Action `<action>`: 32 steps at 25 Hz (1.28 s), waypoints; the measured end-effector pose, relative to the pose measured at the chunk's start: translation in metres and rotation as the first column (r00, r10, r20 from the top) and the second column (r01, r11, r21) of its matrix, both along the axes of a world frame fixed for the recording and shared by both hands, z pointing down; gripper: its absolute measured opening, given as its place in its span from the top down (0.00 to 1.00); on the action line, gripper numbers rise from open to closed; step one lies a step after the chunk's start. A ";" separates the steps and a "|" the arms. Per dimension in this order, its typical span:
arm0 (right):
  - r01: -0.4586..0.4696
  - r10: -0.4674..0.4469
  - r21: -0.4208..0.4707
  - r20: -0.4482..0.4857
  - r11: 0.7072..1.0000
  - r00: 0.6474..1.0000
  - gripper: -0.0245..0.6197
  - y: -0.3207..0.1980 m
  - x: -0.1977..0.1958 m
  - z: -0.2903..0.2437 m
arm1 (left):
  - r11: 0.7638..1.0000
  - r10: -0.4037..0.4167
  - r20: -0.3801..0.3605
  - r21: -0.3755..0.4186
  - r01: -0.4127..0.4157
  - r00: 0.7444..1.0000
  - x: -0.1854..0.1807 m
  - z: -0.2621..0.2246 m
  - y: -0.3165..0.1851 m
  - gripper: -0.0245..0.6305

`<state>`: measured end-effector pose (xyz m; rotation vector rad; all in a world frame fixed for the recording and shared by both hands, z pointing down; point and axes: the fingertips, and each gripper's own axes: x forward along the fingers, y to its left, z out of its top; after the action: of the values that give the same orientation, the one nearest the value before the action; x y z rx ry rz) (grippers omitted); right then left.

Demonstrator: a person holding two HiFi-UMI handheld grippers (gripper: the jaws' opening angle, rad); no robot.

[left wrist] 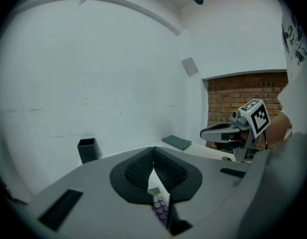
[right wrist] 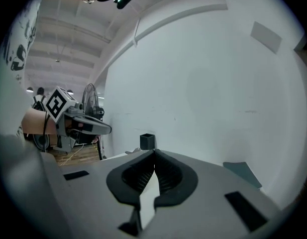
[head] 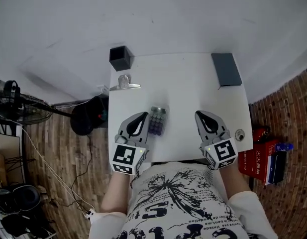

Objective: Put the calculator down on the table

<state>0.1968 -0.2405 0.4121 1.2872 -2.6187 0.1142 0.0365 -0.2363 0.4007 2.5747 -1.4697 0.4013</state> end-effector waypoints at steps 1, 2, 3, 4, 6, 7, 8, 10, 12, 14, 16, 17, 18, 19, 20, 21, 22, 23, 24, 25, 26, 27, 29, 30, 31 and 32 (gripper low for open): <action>0.006 -0.007 0.013 0.011 1.000 1.000 0.94 0.003 0.000 -0.006 | 1.000 0.002 -0.007 0.005 -0.002 1.000 0.000 -0.004 0.004 0.94; 0.008 -0.008 0.025 0.020 1.000 1.000 0.94 0.005 0.000 -0.011 | 1.000 0.005 -0.014 0.011 -0.005 1.000 0.000 -0.008 0.007 0.94; 0.004 -0.005 0.037 0.026 0.999 1.000 0.94 0.006 0.000 -0.015 | 1.000 0.009 -0.016 0.018 -0.009 1.000 0.000 -0.012 0.009 0.94; -0.001 0.000 0.047 0.029 0.999 1.000 0.94 0.006 0.001 -0.019 | 1.000 0.013 -0.014 0.024 -0.013 1.000 0.000 -0.014 0.012 0.94; -0.011 0.010 0.058 0.028 0.998 1.000 0.94 0.008 0.003 -0.022 | 0.999 0.027 -0.008 0.032 -0.026 1.000 0.001 -0.017 0.015 0.94; -0.013 0.011 0.061 0.030 0.998 0.999 0.94 0.010 0.004 -0.023 | 0.999 0.035 -0.009 0.034 -0.035 0.999 0.004 -0.018 0.018 0.94; -0.011 0.009 0.064 0.036 0.998 0.999 0.94 0.012 0.005 -0.023 | 0.998 0.043 -0.013 0.037 -0.042 0.999 0.006 -0.019 0.020 0.94; -0.004 0.001 0.068 0.050 0.998 0.999 0.94 0.018 0.007 -0.025 | 0.998 0.052 -0.023 0.046 -0.051 0.998 0.012 -0.021 0.023 0.94; -0.004 0.001 0.065 0.049 0.998 0.999 0.94 0.021 0.007 -0.025 | 0.997 0.055 -0.030 0.051 -0.054 0.998 0.015 -0.022 0.023 0.94; 0.000 -0.003 0.065 0.036 0.998 0.999 0.94 0.023 0.007 -0.023 | 0.997 0.056 -0.034 0.052 -0.055 0.998 0.018 -0.021 0.024 0.94; 0.010 -0.011 0.067 0.027 0.998 1.000 0.94 0.025 0.006 -0.023 | 0.997 0.057 -0.035 0.053 -0.056 0.998 0.020 -0.021 0.024 0.94; 0.012 -0.014 0.069 0.023 0.998 1.000 0.94 0.025 0.007 -0.022 | 0.997 0.058 -0.035 0.054 -0.056 0.998 0.021 -0.021 0.024 0.94; 0.014 -0.015 0.071 0.019 0.997 1.000 0.94 0.026 0.007 -0.021 | 0.997 0.059 -0.035 0.055 -0.057 0.998 0.021 -0.020 0.024 0.94; 0.014 -0.015 0.074 0.015 0.997 1.000 0.94 0.026 0.007 -0.021 | 0.997 0.059 -0.035 0.055 -0.057 0.998 0.022 -0.020 0.024 0.94; 0.015 -0.016 0.080 0.009 0.997 1.000 0.94 0.026 0.007 -0.021 | 0.997 0.058 -0.037 0.056 -0.056 0.998 0.022 -0.020 0.024 0.94; 0.014 -0.015 0.088 0.005 0.996 1.000 0.94 0.027 0.007 -0.021 | 0.997 0.057 -0.038 0.056 -0.055 0.998 0.022 -0.019 0.023 0.94; 0.008 -0.009 0.093 0.003 0.996 1.000 0.94 0.027 0.008 -0.022 | 0.997 0.056 -0.040 0.057 -0.053 0.998 0.023 -0.019 0.023 0.94; 0.000 0.000 0.096 0.004 0.995 1.000 0.94 0.027 0.009 -0.022 | 0.997 0.055 -0.041 0.057 -0.053 0.998 0.024 -0.019 0.022 0.94; -0.006 0.006 0.098 0.004 0.995 1.000 0.94 0.026 0.010 -0.023 | 0.997 0.056 -0.041 0.057 -0.053 0.998 0.024 -0.018 0.022 0.94; -0.007 0.007 0.101 0.003 0.995 1.000 0.94 0.026 0.010 -0.023 | 0.997 0.058 -0.042 0.055 -0.055 0.997 0.025 -0.017 0.022 0.94; -0.004 0.004 0.103 0.001 0.995 1.000 0.94 0.025 0.010 -0.024 | 0.997 0.059 -0.041 0.052 -0.057 0.997 0.026 -0.015 0.021 0.94; -0.001 0.001 0.103 -0.001 0.995 1.000 0.94 0.025 0.010 -0.024 | 0.997 0.060 -0.040 0.049 -0.058 0.997 0.027 -0.014 0.020 0.94; 0.009 -0.008 0.104 -0.008 0.995 1.000 0.94 0.024 0.009 -0.024 | 0.998 0.054 -0.042 0.046 -0.052 0.998 0.027 -0.013 0.019 0.94; 0.016 -0.015 0.105 -0.013 0.994 1.000 0.94 0.023 0.008 -0.023 | 0.998 0.049 -0.045 0.044 -0.047 0.998 0.026 -0.012 0.018 0.94; 0.021 -0.020 0.105 -0.016 0.994 1.000 0.94 0.022 0.008 -0.023 | 0.998 0.044 -0.047 0.041 -0.042 0.998 0.026 -0.011 0.016 0.94; 0.022 -0.021 0.104 -0.015 0.994 1.000 0.94 0.021 0.008 -0.022 | 0.999 0.038 -0.046 0.036 -0.036 0.998 0.026 -0.009 0.015 0.94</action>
<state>0.2047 -0.2194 0.3899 1.2870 -2.6577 -0.0350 0.0621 -0.2216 0.3920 2.6233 -1.4277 0.3208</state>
